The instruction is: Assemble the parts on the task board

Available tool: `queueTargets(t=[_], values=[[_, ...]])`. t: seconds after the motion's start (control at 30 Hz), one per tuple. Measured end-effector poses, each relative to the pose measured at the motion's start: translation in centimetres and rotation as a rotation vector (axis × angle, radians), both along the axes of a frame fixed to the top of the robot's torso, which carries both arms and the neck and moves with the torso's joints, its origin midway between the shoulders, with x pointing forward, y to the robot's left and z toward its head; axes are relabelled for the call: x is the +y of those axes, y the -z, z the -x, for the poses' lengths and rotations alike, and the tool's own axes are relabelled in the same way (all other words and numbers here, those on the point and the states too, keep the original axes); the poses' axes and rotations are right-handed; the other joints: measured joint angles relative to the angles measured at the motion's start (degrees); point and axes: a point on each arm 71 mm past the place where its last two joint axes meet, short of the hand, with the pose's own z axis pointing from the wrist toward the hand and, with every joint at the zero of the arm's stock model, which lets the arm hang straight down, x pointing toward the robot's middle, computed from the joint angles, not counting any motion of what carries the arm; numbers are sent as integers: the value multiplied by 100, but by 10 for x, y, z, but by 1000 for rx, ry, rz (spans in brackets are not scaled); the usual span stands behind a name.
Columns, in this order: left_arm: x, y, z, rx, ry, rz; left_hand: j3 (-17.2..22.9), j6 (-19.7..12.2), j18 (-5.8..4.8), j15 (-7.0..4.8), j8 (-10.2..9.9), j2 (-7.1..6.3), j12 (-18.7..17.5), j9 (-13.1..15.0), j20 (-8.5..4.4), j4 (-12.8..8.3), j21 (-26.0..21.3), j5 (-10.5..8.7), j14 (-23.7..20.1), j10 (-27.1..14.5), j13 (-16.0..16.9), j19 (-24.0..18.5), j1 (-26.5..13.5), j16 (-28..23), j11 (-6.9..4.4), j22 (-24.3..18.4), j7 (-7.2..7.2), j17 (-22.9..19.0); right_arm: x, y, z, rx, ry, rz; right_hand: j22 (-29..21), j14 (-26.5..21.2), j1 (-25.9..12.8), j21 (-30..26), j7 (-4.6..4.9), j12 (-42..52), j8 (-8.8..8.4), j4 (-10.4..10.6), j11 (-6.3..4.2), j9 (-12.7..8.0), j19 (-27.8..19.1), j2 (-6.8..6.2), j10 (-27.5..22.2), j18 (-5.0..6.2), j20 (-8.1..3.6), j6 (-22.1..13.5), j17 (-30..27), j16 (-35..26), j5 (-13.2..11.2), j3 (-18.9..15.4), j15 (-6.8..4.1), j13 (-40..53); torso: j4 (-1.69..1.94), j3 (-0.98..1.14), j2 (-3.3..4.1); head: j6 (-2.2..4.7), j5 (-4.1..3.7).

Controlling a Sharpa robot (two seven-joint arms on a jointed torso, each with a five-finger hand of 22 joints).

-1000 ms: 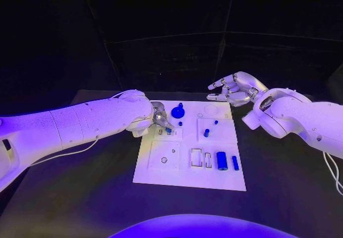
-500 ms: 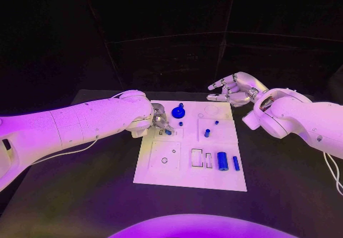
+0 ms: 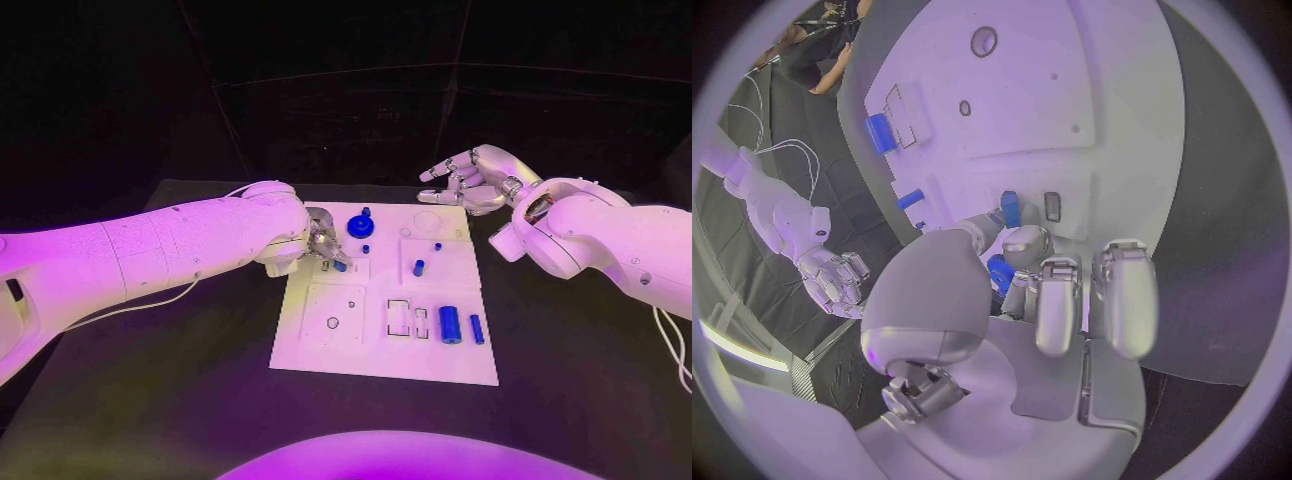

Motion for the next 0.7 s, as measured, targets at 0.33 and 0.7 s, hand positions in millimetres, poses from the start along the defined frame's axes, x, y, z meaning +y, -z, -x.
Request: queueTargets(t=[0.33,0.7], values=[[-2,1,-1,-5,0,-5,493,163,0,0,134,-227,32,111,0,-432,0,0,0,65,26,0,-467,0,-64,0,-105,0,1,0,0,0,-1,0,-14,0,0,0,0,0,0,0,0,0,-21,0,0,0,20,0,-13,0,0,0,0,-14,-6,0,3,-9,-4],[-5,2,-2,-4,2,-17,377,288,0,-41,233,-285,124,182,-41,-508,0,0,-1,115,109,0,-751,0,-114,0,-166,0,1,0,0,0,-1,0,-55,0,0,-23,0,0,0,17,0,0,-41,0,0,88,0,0,-40,0,-4,-19,0,-44,-9,4,3,-19,-20]])
